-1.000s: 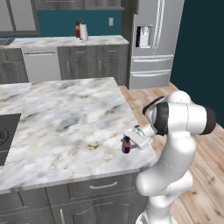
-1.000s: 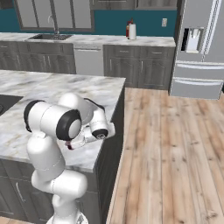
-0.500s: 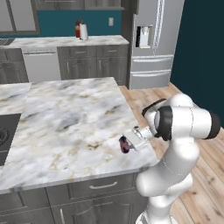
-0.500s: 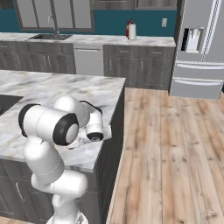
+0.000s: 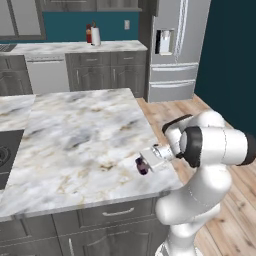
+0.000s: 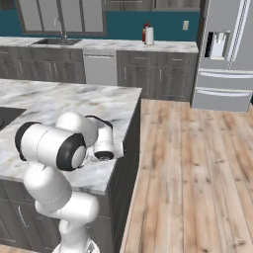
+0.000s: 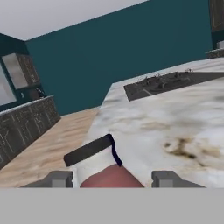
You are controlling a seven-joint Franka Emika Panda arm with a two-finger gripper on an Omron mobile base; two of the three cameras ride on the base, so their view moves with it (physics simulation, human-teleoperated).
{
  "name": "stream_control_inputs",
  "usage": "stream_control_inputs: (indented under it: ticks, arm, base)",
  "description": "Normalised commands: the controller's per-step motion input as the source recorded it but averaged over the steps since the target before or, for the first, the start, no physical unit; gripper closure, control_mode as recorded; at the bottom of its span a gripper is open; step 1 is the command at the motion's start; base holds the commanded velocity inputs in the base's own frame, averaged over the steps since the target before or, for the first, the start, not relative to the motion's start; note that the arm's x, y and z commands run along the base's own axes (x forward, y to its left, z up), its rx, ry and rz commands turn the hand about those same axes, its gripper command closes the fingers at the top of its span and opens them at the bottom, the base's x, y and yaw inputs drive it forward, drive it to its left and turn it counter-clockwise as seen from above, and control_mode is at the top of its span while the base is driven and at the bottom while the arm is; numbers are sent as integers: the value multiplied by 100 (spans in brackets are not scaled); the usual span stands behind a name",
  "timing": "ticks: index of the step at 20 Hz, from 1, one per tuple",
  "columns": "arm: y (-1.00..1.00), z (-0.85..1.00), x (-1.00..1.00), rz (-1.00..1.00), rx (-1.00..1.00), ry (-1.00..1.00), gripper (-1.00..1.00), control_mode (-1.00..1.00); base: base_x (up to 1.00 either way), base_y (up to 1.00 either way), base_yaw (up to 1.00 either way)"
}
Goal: Pick the juice from the counter and place it in the open cabinet.
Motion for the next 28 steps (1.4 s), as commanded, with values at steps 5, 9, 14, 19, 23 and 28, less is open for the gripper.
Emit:
stream_control_inputs:
  ticks: [5, 9, 14, 19, 23, 28]
  arm:
    - [-34, 50, 10, -15, 6, 5, 100, -100]
    - [-27, 58, 20, -20, 7, 4, 100, -100]
    - [-13, 63, 5, -27, 1, 6, 100, -100]
    - [-1, 63, 0, -29, 0, 4, 100, -100]
    - [-4, 50, -1, -27, 0, 0, 100, -100]
    - [-18, 65, 0, -18, 0, 0, 100, -100]
  base:
    - [0, 0, 0]
    - [0, 0, 0]
    - [0, 0, 0]
    - [0, 0, 0]
    - [0, 0, 0]
    - [0, 0, 0]
